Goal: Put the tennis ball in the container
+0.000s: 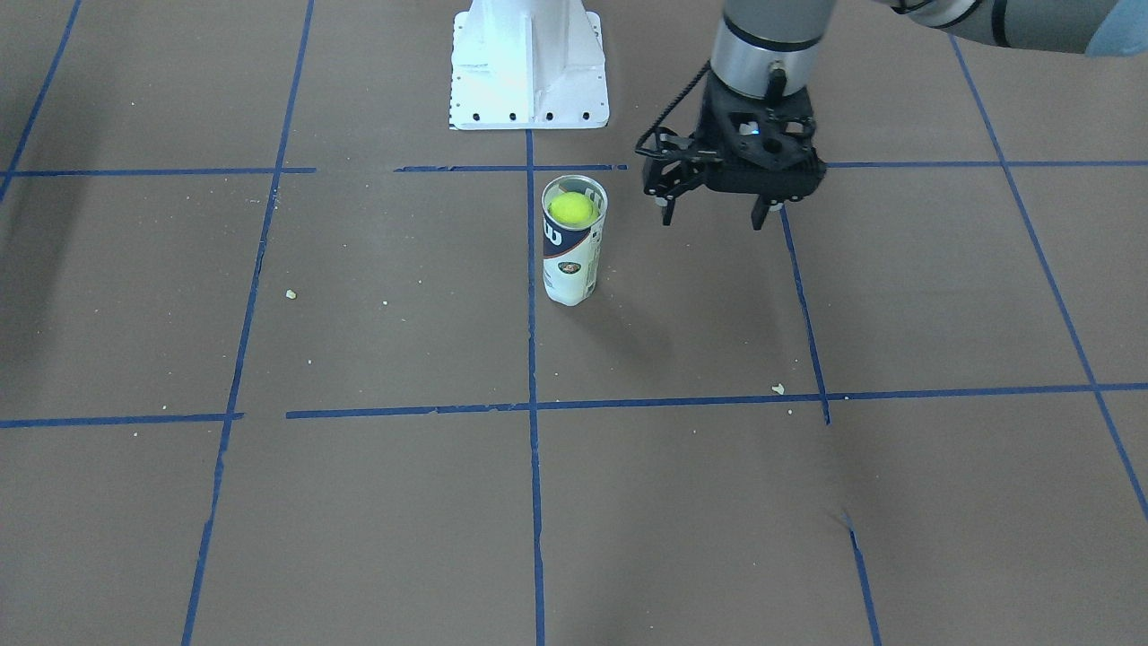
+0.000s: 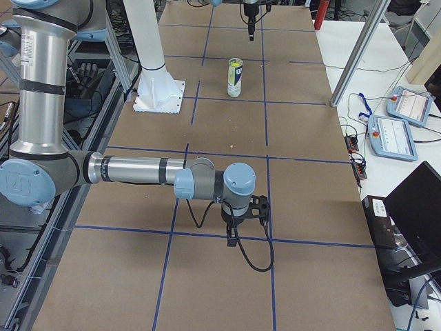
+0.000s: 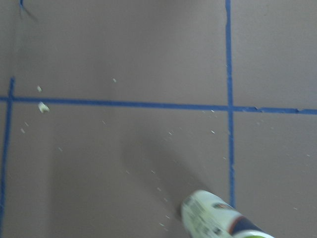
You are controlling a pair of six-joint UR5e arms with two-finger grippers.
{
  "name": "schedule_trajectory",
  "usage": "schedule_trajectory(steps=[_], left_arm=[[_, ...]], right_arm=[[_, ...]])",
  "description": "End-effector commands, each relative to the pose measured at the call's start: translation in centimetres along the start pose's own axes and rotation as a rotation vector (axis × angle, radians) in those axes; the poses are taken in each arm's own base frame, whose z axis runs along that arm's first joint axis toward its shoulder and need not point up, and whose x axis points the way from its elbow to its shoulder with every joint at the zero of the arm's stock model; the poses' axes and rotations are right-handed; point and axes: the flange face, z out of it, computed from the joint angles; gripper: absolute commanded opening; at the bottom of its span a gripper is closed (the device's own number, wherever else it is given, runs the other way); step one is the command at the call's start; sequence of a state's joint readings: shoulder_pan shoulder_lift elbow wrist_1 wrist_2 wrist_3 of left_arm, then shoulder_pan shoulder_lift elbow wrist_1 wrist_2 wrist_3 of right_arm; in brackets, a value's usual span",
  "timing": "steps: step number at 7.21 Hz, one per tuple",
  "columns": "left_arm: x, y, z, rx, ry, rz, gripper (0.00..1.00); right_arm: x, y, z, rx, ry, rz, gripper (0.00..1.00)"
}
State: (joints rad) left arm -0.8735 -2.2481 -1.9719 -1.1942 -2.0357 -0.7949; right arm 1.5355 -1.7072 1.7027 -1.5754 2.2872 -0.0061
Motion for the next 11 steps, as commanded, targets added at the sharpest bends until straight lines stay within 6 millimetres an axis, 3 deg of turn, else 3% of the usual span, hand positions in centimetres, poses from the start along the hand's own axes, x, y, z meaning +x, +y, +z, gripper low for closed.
schedule_trajectory(steps=[1, 3, 4, 5, 6, 9, 11], left_arm=[[-14.8, -3.1, -1.1, -0.013, -0.048, 0.182, 1.00], [-31.0, -4.2, 0.0, -0.053, -0.070, 0.222, 1.00], [-38.1, -3.1, 0.4, -0.058, -0.083, 0.215, 1.00], [-40.2, -3.0, -0.2, -0.052, -0.092, 0.194, 1.00], [-40.9, -3.0, 0.3, -0.064, -0.093, 0.180, 1.00], [-41.5, -2.9, -1.1, -0.043, -0.088, 0.165, 1.00], [-43.8, 0.5, 1.5, -0.102, -0.020, 0.108, 1.00]], right_arm=[[0.0, 0.0, 0.0, 0.000, 0.000, 0.000, 1.00], [0.0, 0.0, 0.0, 0.000, 0.000, 0.000, 1.00], [0.0, 0.0, 0.0, 0.000, 0.000, 0.000, 1.00], [0.0, 0.0, 0.0, 0.000, 0.000, 0.000, 1.00], [0.0, 0.0, 0.0, 0.000, 0.000, 0.000, 1.00], [0.0, 0.0, 0.0, 0.000, 0.000, 0.000, 1.00], [0.0, -0.1, 0.0, 0.001, 0.000, -0.001, 1.00]])
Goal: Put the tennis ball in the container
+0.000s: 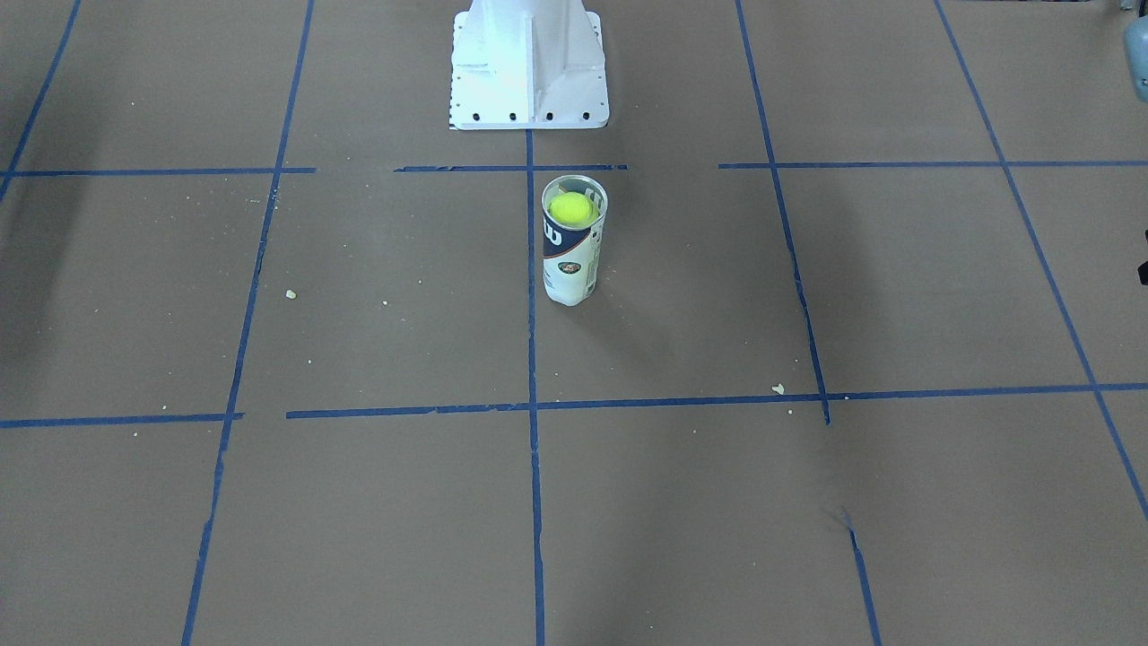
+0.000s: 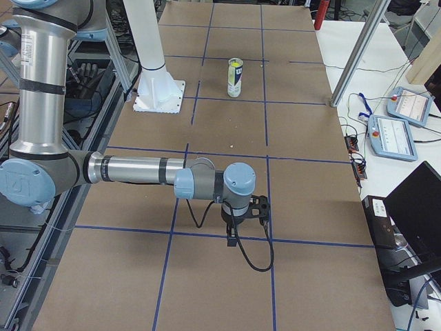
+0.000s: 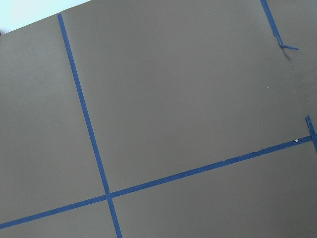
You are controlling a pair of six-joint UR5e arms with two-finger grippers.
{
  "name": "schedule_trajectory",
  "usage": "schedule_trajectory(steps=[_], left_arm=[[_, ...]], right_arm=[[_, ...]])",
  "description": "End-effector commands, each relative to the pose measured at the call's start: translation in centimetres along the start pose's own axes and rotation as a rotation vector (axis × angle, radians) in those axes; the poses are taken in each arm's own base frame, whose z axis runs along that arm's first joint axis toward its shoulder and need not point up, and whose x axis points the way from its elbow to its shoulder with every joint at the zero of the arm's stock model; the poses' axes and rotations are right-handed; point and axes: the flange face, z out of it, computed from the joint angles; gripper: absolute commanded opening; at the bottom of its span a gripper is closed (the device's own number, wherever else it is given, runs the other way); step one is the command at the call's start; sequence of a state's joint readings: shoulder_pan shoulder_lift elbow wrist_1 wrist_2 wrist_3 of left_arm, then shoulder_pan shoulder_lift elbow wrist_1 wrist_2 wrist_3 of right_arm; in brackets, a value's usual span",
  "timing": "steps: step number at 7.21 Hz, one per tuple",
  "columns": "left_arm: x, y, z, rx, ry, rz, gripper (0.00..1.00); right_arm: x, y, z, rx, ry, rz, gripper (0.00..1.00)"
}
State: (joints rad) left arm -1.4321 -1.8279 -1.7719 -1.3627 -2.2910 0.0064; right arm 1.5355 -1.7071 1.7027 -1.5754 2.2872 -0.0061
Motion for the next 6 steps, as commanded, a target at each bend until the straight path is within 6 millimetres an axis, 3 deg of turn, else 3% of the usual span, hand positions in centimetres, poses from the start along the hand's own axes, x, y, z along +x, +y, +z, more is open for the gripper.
schedule_trajectory(steps=[1, 2, 3, 4, 6], left_arm=[[-2.3, 3.1, 2.8, -0.056, 0.028, -0.057, 1.00], [-3.4, 4.7, 4.4, -0.086, 0.045, -0.080, 1.00], [-6.0, 6.4, 6.3, -0.070, 0.046, -0.083, 1.00], [-8.0, 10.0, 8.2, -0.053, 0.055, -0.083, 1.00], [-11.6, 11.9, 7.2, -0.030, 0.053, -0.130, 1.00]], right_arm=[[0.0, 0.0, 0.0, 0.000, 0.000, 0.000, 1.00], [0.0, 0.0, 0.0, 0.000, 0.000, 0.000, 1.00], [0.0, 0.0, 0.0, 0.000, 0.000, 0.000, 1.00], [0.0, 0.0, 0.0, 0.000, 0.000, 0.000, 1.00], [0.0, 0.0, 0.0, 0.000, 0.000, 0.000, 1.00]])
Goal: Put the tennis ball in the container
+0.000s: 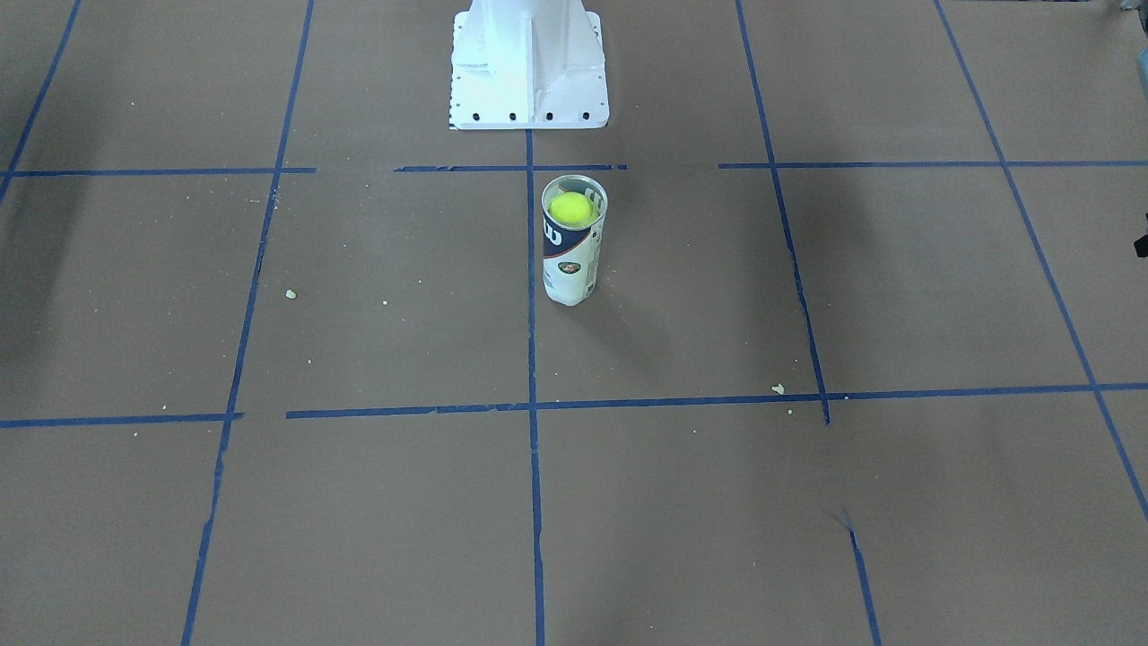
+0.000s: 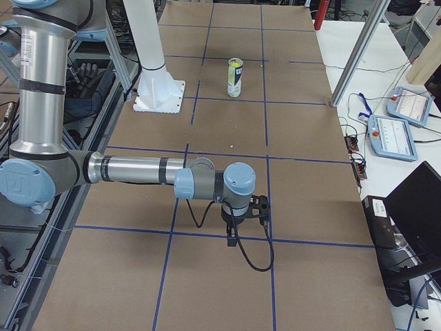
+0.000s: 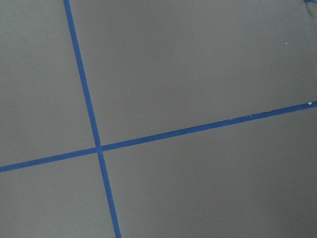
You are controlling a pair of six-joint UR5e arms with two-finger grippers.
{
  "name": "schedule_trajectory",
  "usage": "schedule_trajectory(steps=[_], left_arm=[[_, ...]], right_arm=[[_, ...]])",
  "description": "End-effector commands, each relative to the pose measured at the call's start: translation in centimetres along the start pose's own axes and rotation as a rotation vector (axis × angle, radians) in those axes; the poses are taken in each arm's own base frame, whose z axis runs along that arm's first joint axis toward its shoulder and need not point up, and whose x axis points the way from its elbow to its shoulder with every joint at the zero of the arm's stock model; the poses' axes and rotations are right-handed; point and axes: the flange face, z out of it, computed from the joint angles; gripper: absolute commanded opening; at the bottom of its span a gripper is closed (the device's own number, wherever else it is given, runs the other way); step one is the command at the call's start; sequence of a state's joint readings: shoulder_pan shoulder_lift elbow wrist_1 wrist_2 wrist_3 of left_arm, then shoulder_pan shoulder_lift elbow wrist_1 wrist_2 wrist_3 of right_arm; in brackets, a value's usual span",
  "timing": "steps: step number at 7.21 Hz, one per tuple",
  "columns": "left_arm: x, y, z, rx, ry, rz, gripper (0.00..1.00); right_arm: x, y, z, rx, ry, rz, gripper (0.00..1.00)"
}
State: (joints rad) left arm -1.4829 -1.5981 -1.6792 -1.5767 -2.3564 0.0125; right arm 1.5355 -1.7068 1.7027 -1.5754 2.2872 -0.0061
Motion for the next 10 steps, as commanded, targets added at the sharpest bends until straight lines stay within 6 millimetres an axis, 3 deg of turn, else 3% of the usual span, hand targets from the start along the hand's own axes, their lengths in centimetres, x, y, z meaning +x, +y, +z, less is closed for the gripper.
schedule_trajectory(steps=[1, 5, 10], left_arm=[[-3.9, 3.4, 0.1, -0.002, 0.000, 0.010, 1.00], [-5.0, 4.1, -1.6, 0.038, 0.004, -0.013, 1.00], [-4.9, 3.9, -1.9, 0.039, -0.007, -0.009, 1.00]], right_arm=[[0.0, 0.0, 0.0, 0.000, 0.000, 0.000, 1.00], [0.0, 0.0, 0.0, 0.000, 0.000, 0.000, 1.00], [0.0, 0.0, 0.0, 0.000, 0.000, 0.000, 1.00]])
